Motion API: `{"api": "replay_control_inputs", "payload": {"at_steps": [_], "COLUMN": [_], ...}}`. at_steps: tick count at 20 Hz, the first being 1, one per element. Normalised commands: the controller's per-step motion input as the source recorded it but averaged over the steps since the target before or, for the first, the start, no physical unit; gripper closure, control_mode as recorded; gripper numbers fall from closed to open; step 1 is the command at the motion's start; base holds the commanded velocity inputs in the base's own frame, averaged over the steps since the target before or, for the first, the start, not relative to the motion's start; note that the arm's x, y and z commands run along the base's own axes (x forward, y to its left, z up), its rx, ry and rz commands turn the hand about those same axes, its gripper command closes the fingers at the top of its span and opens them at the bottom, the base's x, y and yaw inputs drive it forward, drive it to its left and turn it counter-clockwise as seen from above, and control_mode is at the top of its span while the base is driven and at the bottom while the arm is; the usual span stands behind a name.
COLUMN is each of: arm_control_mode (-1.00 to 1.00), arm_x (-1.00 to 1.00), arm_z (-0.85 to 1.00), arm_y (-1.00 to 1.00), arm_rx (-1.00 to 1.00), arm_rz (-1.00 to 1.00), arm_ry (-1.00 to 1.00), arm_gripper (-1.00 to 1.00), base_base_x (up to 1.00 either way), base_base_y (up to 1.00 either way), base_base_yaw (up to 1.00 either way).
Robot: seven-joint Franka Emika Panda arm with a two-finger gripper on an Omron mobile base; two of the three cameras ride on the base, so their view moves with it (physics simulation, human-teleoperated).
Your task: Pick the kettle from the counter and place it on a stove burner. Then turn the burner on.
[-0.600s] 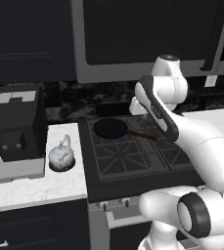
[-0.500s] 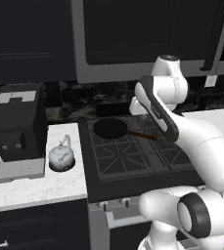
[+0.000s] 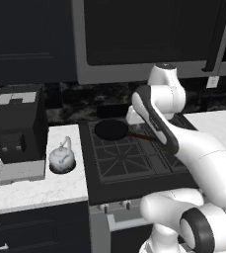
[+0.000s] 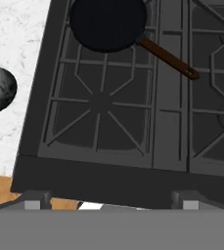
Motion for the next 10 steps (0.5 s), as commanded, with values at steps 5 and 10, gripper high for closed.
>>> {"api": "replay_control_inputs", "payload": {"at_steps": [5, 10], "arm_control_mode": [-1.00, -1.00], "arm_x": [-0.08, -0.03], "arm_z": [-0.10, 0.00], "arm_y": [0.19, 0.15], "arm_rx": [0.00, 0.01], "arm_rz": [0.00, 0.00], "arm_ry": [-0.02, -0.02], "arm_gripper": [-1.00, -1.00], "base_base_x": [0.00, 0.00], "base_base_y": [0.00, 0.00], "base_base_yaw": [0.00, 0.00]}}
